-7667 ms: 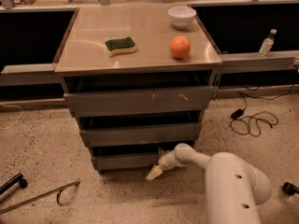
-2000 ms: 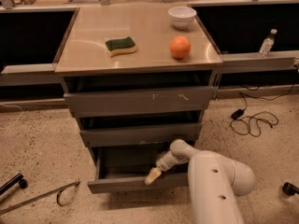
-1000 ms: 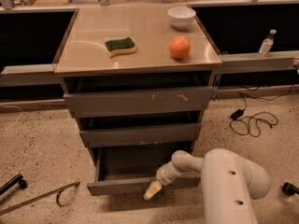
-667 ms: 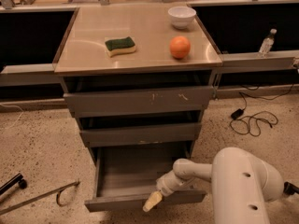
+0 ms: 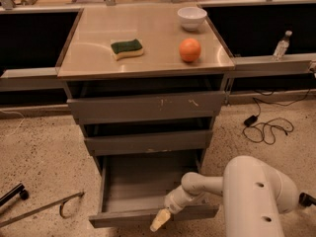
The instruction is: Open bottom drawer
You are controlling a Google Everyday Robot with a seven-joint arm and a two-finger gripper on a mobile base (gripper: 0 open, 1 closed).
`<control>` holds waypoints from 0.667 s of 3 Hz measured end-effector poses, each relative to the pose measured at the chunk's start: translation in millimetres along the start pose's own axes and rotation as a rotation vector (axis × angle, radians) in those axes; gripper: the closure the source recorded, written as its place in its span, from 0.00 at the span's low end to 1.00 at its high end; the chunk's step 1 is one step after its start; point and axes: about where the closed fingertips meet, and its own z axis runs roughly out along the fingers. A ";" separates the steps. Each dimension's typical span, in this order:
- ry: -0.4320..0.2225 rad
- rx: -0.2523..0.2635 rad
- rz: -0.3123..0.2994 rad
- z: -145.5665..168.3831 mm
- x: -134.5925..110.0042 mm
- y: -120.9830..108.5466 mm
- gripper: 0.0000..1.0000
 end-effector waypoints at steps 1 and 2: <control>0.010 -0.041 0.023 6.9 11.6 17.5 0.00; 0.000 -0.064 0.061 7.5 18.8 34.1 0.00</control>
Offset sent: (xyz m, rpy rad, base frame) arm -0.1166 -0.0030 0.0131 0.0615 0.2143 -0.0632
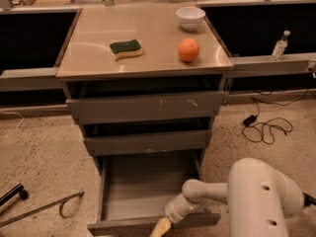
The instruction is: Open bottom drawer
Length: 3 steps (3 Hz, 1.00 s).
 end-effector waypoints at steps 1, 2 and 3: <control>0.001 -0.010 0.025 -0.5 7.8 11.9 0.00; 0.001 -0.048 0.118 -0.5 34.6 52.8 0.00; 0.001 -0.048 0.118 -0.5 34.6 52.8 0.00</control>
Offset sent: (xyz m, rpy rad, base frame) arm -0.1363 -0.0177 0.0300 0.0046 0.2404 -0.1325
